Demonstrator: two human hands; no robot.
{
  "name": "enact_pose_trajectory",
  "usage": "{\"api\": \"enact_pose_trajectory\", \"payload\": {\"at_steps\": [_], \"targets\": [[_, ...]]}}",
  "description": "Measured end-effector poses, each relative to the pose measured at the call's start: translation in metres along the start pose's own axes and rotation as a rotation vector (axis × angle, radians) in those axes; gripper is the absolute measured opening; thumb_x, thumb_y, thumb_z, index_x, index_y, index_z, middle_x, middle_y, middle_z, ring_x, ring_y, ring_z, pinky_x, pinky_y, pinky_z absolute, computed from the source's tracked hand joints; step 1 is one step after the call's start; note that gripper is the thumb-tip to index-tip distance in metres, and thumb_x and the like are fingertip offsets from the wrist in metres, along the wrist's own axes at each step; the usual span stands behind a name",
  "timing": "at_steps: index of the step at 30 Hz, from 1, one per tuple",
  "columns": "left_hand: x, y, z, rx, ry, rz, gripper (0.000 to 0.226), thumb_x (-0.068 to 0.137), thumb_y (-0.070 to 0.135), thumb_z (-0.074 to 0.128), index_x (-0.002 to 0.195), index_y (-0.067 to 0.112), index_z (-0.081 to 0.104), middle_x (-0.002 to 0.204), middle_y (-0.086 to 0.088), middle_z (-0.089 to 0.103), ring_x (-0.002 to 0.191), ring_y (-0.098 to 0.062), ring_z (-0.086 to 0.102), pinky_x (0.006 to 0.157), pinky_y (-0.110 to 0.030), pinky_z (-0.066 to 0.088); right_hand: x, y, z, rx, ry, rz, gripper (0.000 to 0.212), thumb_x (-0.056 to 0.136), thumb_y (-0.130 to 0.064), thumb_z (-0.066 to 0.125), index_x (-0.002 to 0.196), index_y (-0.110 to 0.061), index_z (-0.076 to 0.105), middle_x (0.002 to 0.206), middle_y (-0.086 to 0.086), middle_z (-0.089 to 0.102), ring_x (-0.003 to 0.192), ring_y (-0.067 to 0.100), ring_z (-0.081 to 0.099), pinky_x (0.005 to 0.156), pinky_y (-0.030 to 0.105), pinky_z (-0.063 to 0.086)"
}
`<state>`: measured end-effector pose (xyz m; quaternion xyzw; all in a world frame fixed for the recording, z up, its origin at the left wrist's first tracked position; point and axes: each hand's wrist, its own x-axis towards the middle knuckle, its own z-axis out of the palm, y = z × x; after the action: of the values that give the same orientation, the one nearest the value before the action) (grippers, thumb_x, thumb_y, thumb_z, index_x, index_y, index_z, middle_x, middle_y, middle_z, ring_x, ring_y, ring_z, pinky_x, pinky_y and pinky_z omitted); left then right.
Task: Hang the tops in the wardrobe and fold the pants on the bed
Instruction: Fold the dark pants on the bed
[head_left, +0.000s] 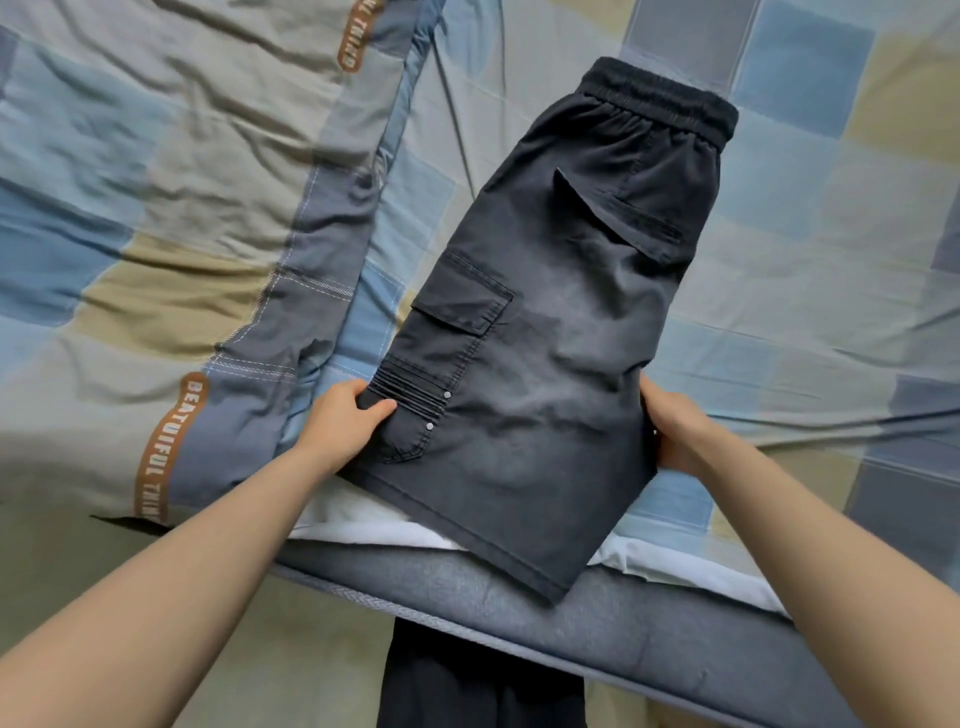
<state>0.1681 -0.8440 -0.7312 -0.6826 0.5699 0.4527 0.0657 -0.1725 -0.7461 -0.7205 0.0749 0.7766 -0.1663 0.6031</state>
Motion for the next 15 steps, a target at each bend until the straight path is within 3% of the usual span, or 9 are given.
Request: {"api": "enact_pose_trajectory", "payload": {"at_steps": [2,4,6,8,11,13,15], "targets": [[0.0,0.0,0.0,0.031,0.011,-0.006,0.015,0.09,0.025,0.067,0.087,0.01,0.066,0.082,-0.004,0.066,0.079,-0.022,0.058,0.066,-0.03,0.036,-0.004,0.004,-0.006,0.07,-0.118,0.002,0.049,0.083,-0.059,0.061,0.1,-0.014,0.067,0.096,0.001,0.07,0.09,0.022,0.065,0.068,0.036,0.054],[0.002,-0.001,0.0,0.054,0.016,-0.016,0.017,0.091,0.026,0.066,0.085,0.009,0.064,0.082,-0.006,0.065,0.081,-0.025,0.058,0.067,-0.031,0.036,-0.001,0.014,-0.016,0.184,-0.073,-0.096,0.034,0.088,-0.043,0.064,0.095,-0.01,0.068,0.09,0.005,0.072,0.083,0.022,0.065,0.065,0.032,0.051],[0.004,-0.001,0.0,0.046,-0.003,-0.026,0.017,0.091,0.025,0.066,0.083,0.011,0.061,0.082,-0.005,0.064,0.081,-0.024,0.057,0.068,-0.031,0.036,0.005,0.027,-0.03,0.292,0.075,-0.299,0.024,0.09,-0.032,0.064,0.082,-0.01,0.065,0.078,0.008,0.064,0.074,0.021,0.055,0.06,0.029,0.042],[0.003,0.0,0.003,0.033,-0.04,-0.022,0.017,0.091,0.022,0.067,0.078,0.013,0.059,0.08,-0.005,0.062,0.08,-0.023,0.055,0.068,-0.031,0.036,0.009,0.039,-0.045,0.315,0.292,-0.475,0.022,0.089,-0.028,0.066,0.072,-0.014,0.062,0.063,0.001,0.057,0.059,0.015,0.046,0.05,0.024,0.035],[0.002,-0.002,0.011,-0.014,-0.122,-0.028,0.011,0.091,0.018,0.067,0.087,0.008,0.065,0.09,-0.01,0.069,0.088,-0.026,0.062,0.081,-0.036,0.049,0.012,0.055,-0.051,0.422,0.467,-0.414,0.019,0.09,-0.024,0.064,0.073,-0.019,0.057,0.062,-0.003,0.055,0.049,0.006,0.043,0.041,0.017,0.034],[0.0,-0.004,0.013,-0.052,-0.119,-0.052,0.014,0.092,0.019,0.064,0.098,0.007,0.067,0.099,-0.01,0.071,0.097,-0.028,0.065,0.09,-0.04,0.051,0.01,0.061,-0.041,0.518,0.307,-0.196,0.02,0.094,-0.037,0.056,0.082,-0.022,0.053,0.077,0.0,0.06,0.056,0.007,0.053,0.05,0.02,0.041],[-0.002,-0.007,0.014,-0.097,-0.111,-0.084,0.015,0.093,0.022,0.063,0.101,0.01,0.067,0.103,-0.009,0.071,0.102,-0.028,0.064,0.095,-0.042,0.05,0.002,0.064,-0.026,0.518,0.048,-0.068,0.032,0.094,-0.052,0.047,0.095,-0.023,0.058,0.09,-0.005,0.067,0.077,0.01,0.063,0.065,0.026,0.048]]}}
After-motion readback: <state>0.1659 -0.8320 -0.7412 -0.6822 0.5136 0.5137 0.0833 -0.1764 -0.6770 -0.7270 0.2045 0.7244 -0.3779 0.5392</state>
